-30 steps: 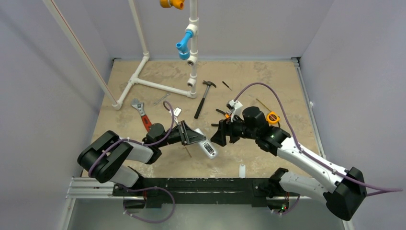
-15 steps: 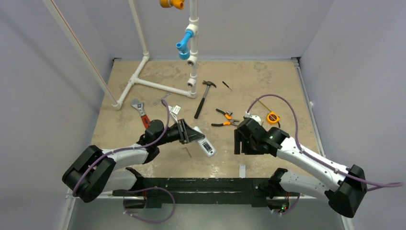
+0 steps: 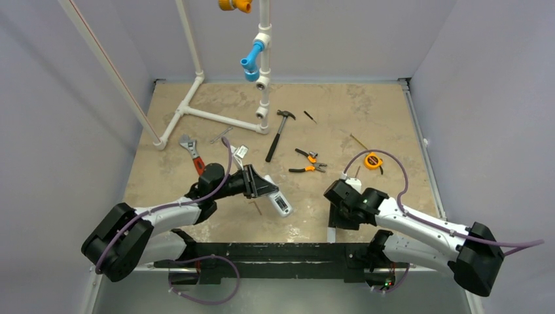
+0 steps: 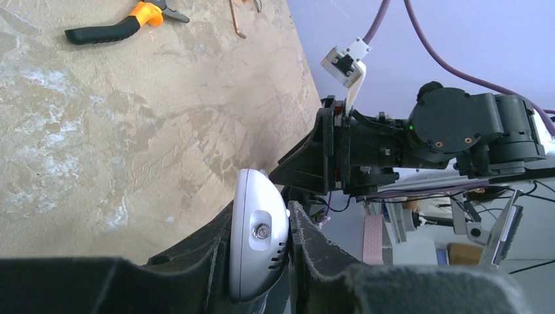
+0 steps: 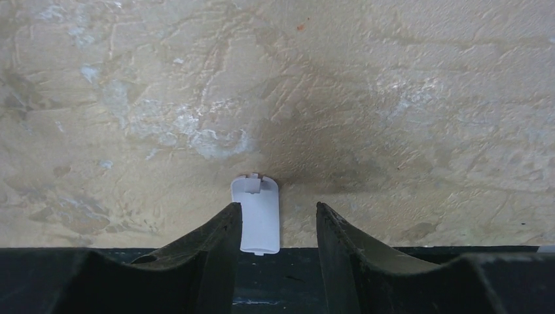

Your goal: Load the batteries into the remote control

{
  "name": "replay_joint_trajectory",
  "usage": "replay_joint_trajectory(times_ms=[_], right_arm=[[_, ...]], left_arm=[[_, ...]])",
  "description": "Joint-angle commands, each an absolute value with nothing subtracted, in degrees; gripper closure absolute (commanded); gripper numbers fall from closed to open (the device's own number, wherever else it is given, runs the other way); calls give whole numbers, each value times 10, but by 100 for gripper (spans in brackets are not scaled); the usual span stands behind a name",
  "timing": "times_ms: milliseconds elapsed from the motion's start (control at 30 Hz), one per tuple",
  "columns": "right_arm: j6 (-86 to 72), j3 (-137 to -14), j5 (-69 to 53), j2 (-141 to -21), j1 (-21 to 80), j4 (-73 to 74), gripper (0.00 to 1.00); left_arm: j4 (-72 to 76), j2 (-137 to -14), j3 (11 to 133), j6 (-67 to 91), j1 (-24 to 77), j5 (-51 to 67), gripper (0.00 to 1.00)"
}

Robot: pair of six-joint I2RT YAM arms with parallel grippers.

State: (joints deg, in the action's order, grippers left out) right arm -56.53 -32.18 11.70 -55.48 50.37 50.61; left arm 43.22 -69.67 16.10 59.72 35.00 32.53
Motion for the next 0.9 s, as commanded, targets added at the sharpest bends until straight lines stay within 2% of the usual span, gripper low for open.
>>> replay_joint_trajectory(times_ms=[0,333,633,867], right_arm=[[-605,-294,96,-557,509,463,57],[-604,-256,56,-562,510,406,57],[-594,-242,45,-571,511,390,64],[-577,-248,45,-587,511,381,76]], left_arm=[[394,-657,192,555,350,319,100],[366,-642,196,539,348,312,100],[367,-636,187,541,338,313,100],[367,-635,188,541,329,321,100]])
